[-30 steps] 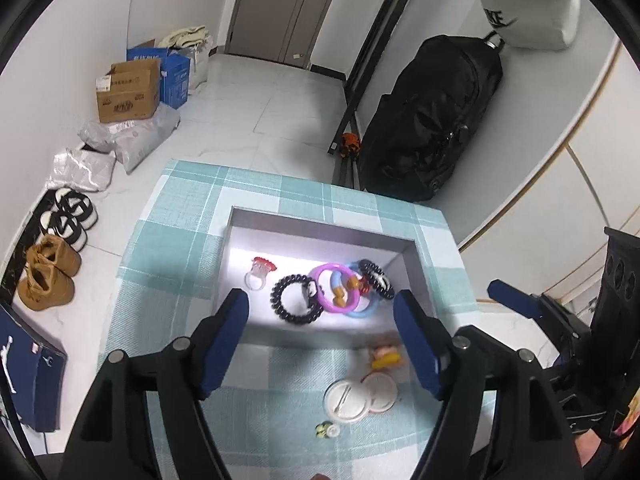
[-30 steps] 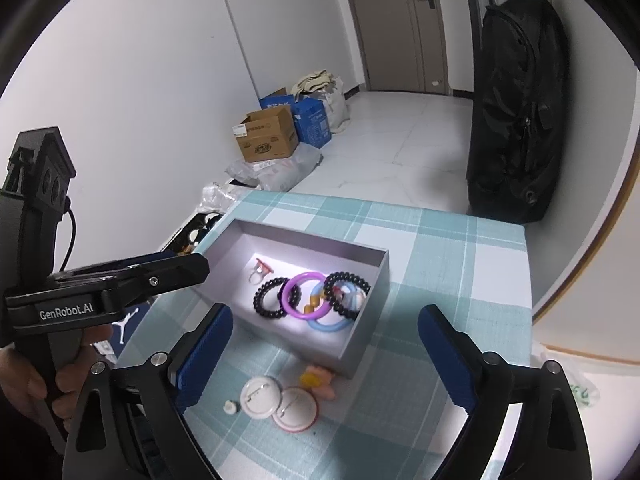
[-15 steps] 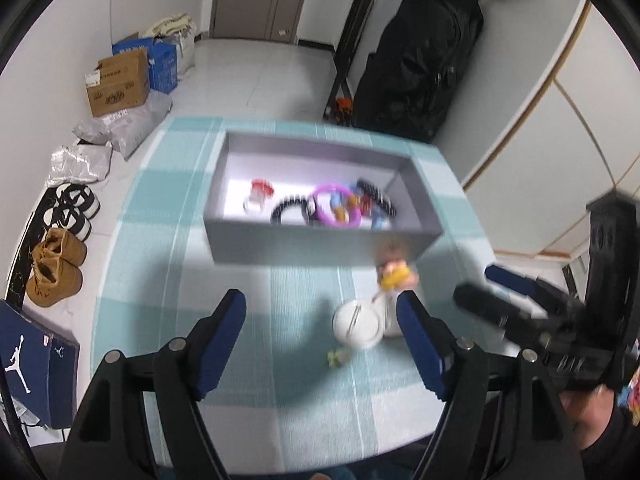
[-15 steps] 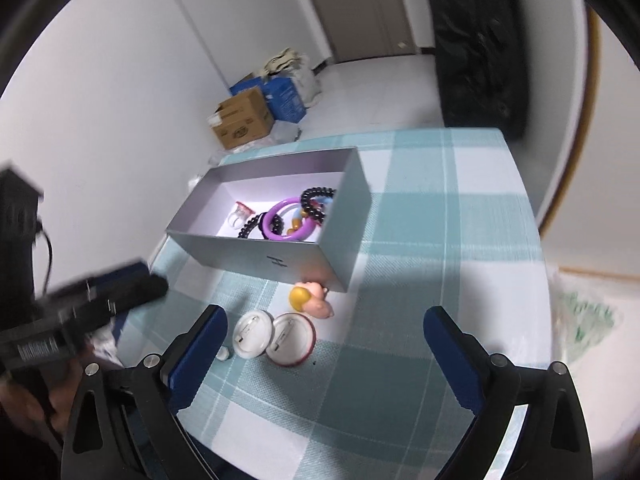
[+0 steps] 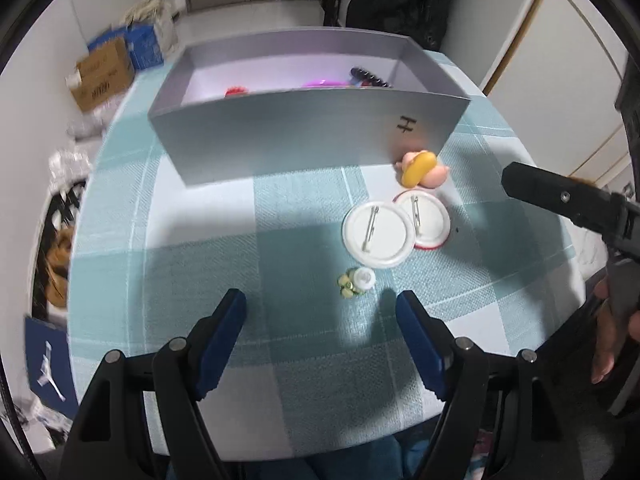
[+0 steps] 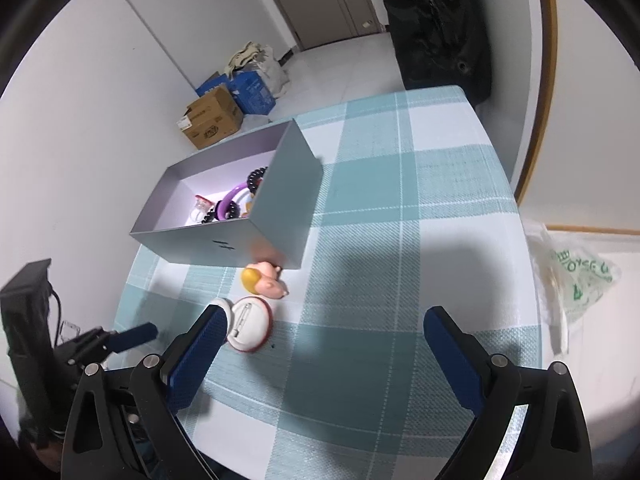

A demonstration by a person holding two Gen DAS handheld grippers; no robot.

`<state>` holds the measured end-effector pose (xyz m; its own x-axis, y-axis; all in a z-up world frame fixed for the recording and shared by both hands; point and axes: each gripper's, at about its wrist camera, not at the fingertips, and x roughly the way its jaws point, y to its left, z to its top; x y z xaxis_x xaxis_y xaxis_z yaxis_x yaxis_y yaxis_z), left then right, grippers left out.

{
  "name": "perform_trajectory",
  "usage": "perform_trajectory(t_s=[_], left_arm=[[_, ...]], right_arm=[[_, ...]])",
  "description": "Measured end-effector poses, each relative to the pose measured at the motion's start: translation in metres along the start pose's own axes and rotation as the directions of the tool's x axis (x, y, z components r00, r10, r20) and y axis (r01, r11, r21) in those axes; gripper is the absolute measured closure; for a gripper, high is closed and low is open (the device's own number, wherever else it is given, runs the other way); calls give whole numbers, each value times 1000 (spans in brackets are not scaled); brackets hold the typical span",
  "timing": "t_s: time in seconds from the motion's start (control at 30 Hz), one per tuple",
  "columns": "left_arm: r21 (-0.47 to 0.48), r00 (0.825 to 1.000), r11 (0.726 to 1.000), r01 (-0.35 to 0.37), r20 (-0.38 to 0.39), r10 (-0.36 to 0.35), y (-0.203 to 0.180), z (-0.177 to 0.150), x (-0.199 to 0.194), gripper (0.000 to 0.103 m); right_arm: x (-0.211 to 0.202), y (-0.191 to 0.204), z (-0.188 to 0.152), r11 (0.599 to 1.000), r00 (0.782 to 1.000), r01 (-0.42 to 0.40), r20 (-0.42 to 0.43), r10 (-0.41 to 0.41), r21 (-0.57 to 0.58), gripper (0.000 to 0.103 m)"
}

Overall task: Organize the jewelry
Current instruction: 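Move the left tool to the small yellow charm and grasp it, then grasp the yellow-pink duck figure with the right tool while the left holds the charm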

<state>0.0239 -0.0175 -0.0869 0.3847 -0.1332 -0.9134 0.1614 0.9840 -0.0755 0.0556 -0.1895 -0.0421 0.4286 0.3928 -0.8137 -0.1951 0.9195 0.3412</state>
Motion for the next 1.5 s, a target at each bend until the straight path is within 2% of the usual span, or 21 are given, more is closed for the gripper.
perform_trajectory(t_s=[0.07, 0.13, 0.2, 0.27, 0.4, 0.53, 0.57, 0.67, 0.77, 1.0, 1.2, 1.5], left_arm=[[23, 1000, 1000, -1, 10, 0, -5, 1, -1, 32], [35, 1000, 999, -9, 12, 9, -8, 0, 0, 43], [58, 999, 998, -39, 27, 38, -12, 0, 1, 44], [68, 999, 997, -38, 35, 36, -15, -1, 0, 48], [89, 999, 996, -16, 39, 13, -21, -2, -2, 64], [120, 999, 993, 11, 30, -14, -23, -2, 0, 89], [124, 999, 992, 21, 24, -24, -24, -2, 0, 91], [112, 999, 993, 37, 9, -38, -20, 0, 0, 91], [63, 996, 994, 84, -6, -84, -13, 2, -2, 91], [28, 991, 991, 133, 7, -133, -2, 8, -20, 91], [-20, 984, 986, 165, 74, -163, 11, 16, -39, 91], [-109, 953, 964, 243, 211, -216, 27, 21, -67, 91]], right_arm=[[0, 0, 1, 1000, 1000, -3, -2, 3, 0, 4], [1, -1, 1, 1000, 1000, -6, -5, 6, 3, 4], [2, -2, 1, 1000, 1000, -6, -9, 6, 6, 4], [4, -3, 1, 1000, 1000, -6, -16, 6, 12, 4], [6, -4, 0, 1000, 1000, 7, -23, -7, 10, 4], [5, -6, 0, 1000, 1000, 6, -19, -5, 19, 4], [5, -7, 0, 1000, 1000, 5, -18, -5, 25, 4], [7, -9, 1, 999, 1000, -1, -22, 2, 37, 4], [8, -8, 1, 999, 1000, -4, -27, 5, 36, 4], [11, -1, -1, 1000, 999, 0, -32, 0, 9, 4], [13, 0, -1, 1000, 999, -24, -33, 25, 12, 4], [16, 19, -4, 999, 999, -42, -28, 41, -22, 6]])
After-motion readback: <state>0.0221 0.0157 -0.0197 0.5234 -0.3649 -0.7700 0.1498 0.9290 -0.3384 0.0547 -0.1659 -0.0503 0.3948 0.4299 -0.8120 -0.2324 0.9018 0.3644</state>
